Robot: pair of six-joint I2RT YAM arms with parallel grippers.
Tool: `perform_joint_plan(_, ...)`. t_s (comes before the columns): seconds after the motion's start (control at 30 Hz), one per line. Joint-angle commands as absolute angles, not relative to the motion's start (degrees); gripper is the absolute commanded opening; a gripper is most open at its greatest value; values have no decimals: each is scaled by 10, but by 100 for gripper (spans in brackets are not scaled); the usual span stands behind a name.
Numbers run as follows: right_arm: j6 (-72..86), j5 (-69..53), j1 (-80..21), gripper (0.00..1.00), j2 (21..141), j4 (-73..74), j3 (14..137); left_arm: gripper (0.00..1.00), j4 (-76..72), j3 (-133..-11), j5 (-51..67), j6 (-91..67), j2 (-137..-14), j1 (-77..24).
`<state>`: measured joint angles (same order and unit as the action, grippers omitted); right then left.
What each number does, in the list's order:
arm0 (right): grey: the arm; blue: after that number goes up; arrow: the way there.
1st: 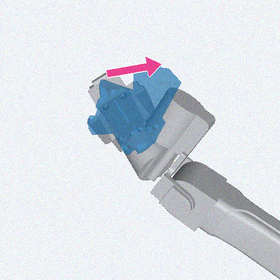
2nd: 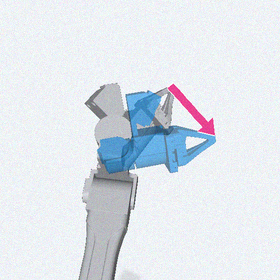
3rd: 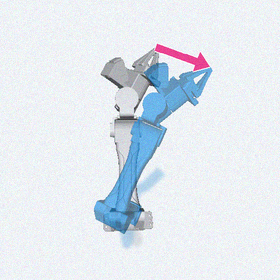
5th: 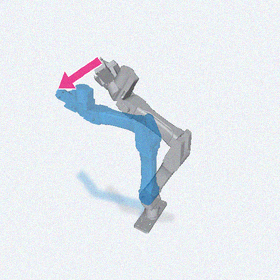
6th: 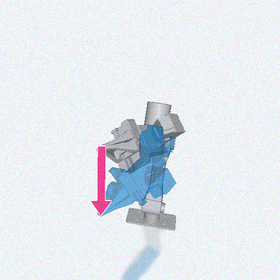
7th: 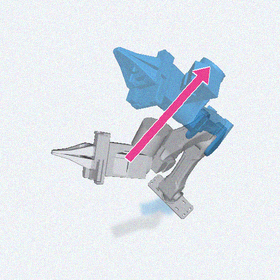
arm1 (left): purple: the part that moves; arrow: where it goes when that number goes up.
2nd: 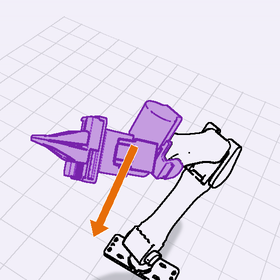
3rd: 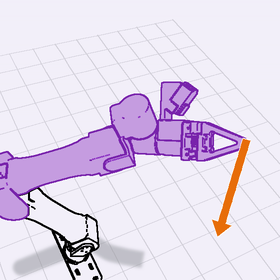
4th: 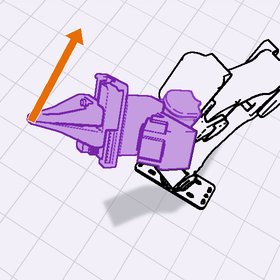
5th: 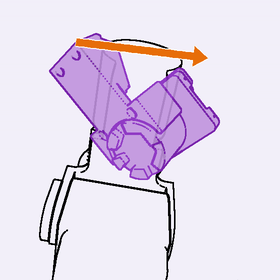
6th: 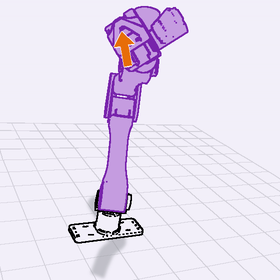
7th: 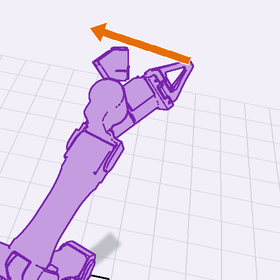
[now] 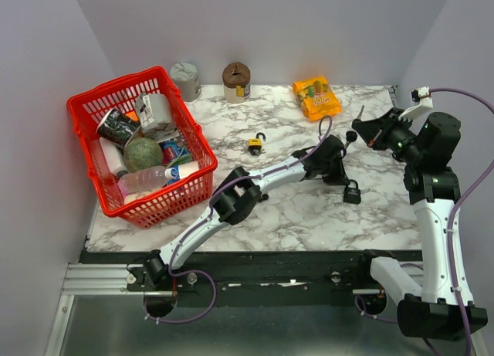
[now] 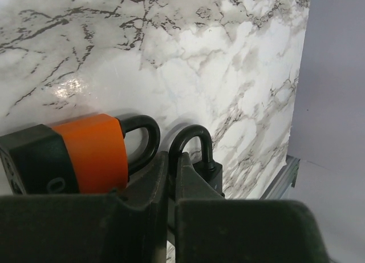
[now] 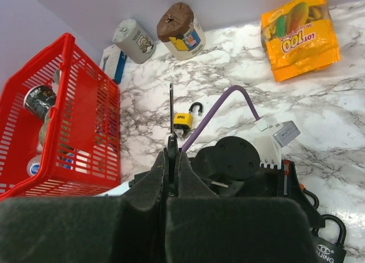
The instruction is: Unlock with the key
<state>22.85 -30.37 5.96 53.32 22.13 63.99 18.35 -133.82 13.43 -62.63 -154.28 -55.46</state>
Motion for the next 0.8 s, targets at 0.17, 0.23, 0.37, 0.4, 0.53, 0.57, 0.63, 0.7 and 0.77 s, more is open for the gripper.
perform_joint_plan(0.17, 217, -300, 57, 1, 533, 224, 637, 0, 292, -1257, 97, -432, -1523, -545)
perform_joint_plan(0.23, 217, -300, 58, 1, 532, 227, 637, 0, 277, -1192, 101, -400, -1479, -538)
perform_joint_plan(0.37, 215, -300, 58, 1, 530, 229, 637, 0, 237, -1056, 103, -374, -1389, -509)
perform_joint_plan(0.4, 214, -299, 58, 1, 529, 230, 638, 0, 221, -1028, 101, -367, -1370, -503)
perform_joint_plan(0.53, 208, -297, 57, 1, 529, 238, 636, 0, 206, -896, 78, -319, -1271, -472)
perform_joint_plan(0.57, 207, -297, 57, 1, 530, 241, 635, 0, 207, -882, 76, -311, -1260, -465)
perform_joint_plan(0.63, 202, -295, 57, 1, 530, 246, 635, 0, 214, -853, 68, -302, -1237, -441)
perform_joint_plan(0.7, 199, -294, 57, 1, 530, 250, 637, 0, 218, -841, 62, -291, -1227, -426)
perform_joint_plan(0.77, 193, -294, 57, 1, 533, 257, 639, 0, 226, -847, 62, -274, -1222, -419)
